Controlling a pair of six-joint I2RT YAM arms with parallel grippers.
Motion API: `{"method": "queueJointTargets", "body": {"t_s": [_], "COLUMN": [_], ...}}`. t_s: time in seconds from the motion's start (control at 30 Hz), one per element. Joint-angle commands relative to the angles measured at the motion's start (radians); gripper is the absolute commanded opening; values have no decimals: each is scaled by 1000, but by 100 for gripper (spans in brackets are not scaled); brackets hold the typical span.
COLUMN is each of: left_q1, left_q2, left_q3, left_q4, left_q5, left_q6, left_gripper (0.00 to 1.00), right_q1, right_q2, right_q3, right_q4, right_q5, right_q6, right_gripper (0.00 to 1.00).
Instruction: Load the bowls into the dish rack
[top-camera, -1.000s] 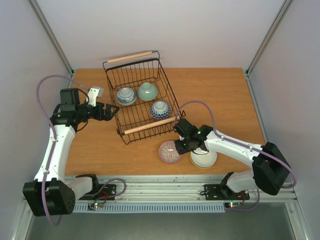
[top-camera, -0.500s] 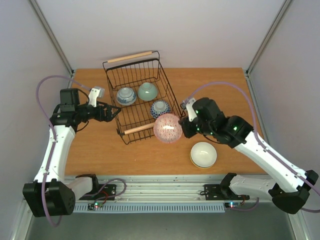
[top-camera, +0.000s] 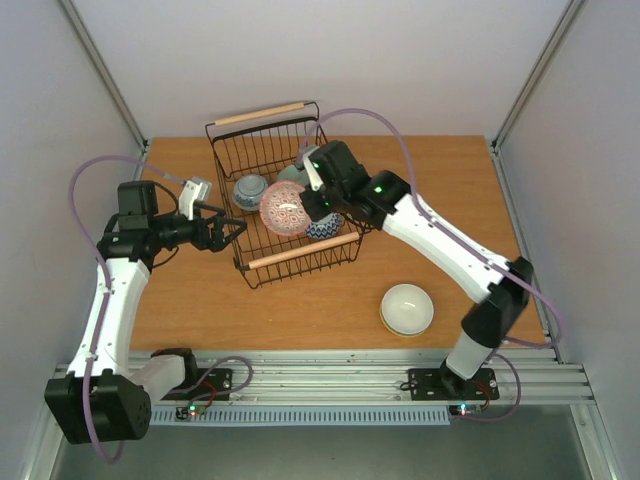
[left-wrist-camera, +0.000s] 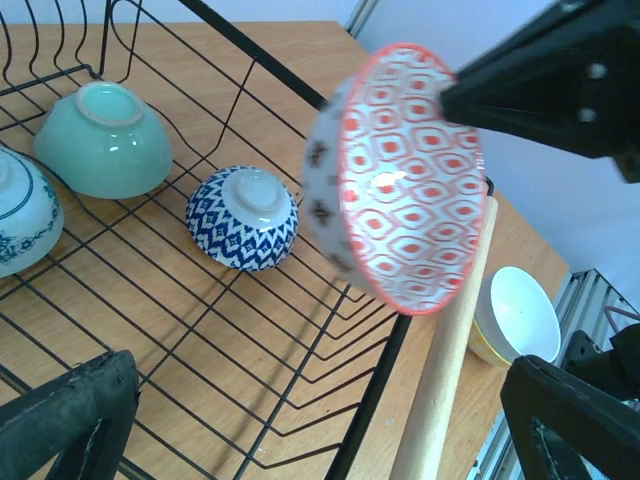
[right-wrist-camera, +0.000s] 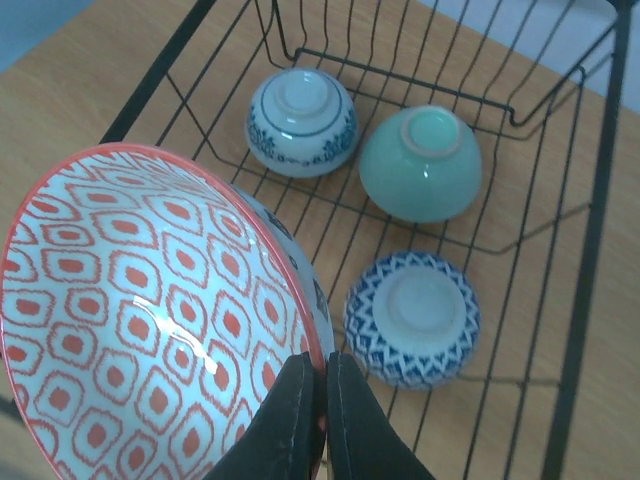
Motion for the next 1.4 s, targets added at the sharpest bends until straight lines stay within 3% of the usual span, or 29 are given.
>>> {"method": "queueJointTargets", "body": {"t_s": [0.0, 0.3, 0.67, 0.7, 0.73, 0.8, 0.83, 0.87, 1.17, 1.27, 1.37], "left_q1": [6, 6, 6, 5, 5, 6, 5, 5, 5, 5, 5], "left_q2": [-17, 12, 30, 30, 30, 32, 32, 32, 33, 36, 37], "left_q3": [-14, -26, -32, -32, -32, -30, -29, -30, -19, -18, -16], "left_q4": [17, 48, 66, 66, 64, 62, 62, 65, 30, 30, 32], "left_q5": [48, -21, -36, -32, -28, -26, -34, -43, -10, -7, -6], "left_q6": [21, -3, -18, -18, -16, -11, -11, -15, 16, 15, 15], "left_gripper": [99, 99, 98, 92, 77, 37, 10, 2, 0, 0, 1], "right_q1": [2, 16, 111, 119, 124, 135, 138, 141, 142, 140, 113], "right_q2": [81, 139, 170, 175, 179, 184, 186, 190, 211, 178, 116], "right_q3": [162, 234, 257, 263, 266, 272, 274, 276, 275, 229, 127], "right_q4": [12, 10, 8, 9, 9, 11, 13, 15, 12, 51, 128], "right_q5": [-37, -153, -170, -168, -166, -166, -164, -162, -118, -108, -178], "right_q6": [-24, -12, -28, -30, -29, -31, -32, -33, -29, -18, 22], "right_gripper": [1, 1, 1, 1, 1, 1, 1, 1, 5, 21, 46]}}
